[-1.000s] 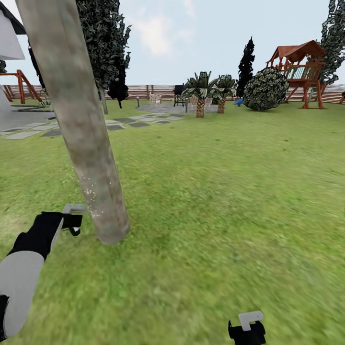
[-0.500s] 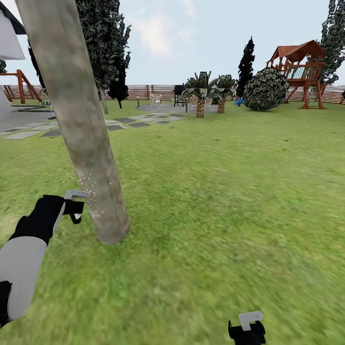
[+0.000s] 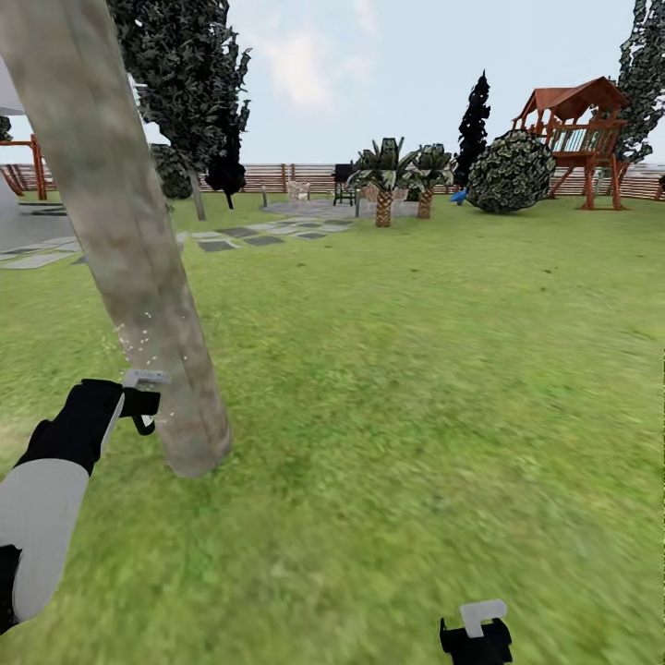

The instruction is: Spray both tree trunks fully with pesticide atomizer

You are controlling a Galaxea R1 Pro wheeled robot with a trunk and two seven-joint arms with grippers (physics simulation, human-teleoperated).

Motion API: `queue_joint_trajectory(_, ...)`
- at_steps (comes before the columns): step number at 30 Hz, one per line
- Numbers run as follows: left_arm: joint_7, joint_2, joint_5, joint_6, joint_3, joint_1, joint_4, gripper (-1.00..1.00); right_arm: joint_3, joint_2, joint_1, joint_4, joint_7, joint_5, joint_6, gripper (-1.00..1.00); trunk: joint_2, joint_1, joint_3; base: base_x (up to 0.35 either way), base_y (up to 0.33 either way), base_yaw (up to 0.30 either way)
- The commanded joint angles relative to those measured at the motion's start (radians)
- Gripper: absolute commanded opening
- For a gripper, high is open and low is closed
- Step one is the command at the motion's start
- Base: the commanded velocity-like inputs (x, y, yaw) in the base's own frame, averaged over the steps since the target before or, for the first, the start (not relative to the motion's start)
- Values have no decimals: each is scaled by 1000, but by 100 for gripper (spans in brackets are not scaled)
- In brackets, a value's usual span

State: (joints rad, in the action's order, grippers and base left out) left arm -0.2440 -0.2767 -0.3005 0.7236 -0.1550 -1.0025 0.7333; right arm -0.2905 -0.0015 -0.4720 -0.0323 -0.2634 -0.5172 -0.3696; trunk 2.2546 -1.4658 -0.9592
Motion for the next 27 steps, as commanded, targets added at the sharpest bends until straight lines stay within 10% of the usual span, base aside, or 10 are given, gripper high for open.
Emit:
queue_joint_trajectory(1, -9, 1, -11, 4, -3, -1, 1, -100, -7, 0, -1, 2, -4, -11, -3, 100, 0, 0, -1, 92, -260, 15)
queue_joint_trajectory(20, 2, 0, -12, 2, 5, 5, -6, -100, -7, 0, -1, 2, -4, -11, -3, 100, 0, 0, -1, 150, -251, 173)
queue_joint_trajectory(27, 3, -51, -9, 0, 1, 8, -19, -100, -7, 0, -1, 2, -4, -11, -3, 100, 0, 0, -1, 171, -246, 59)
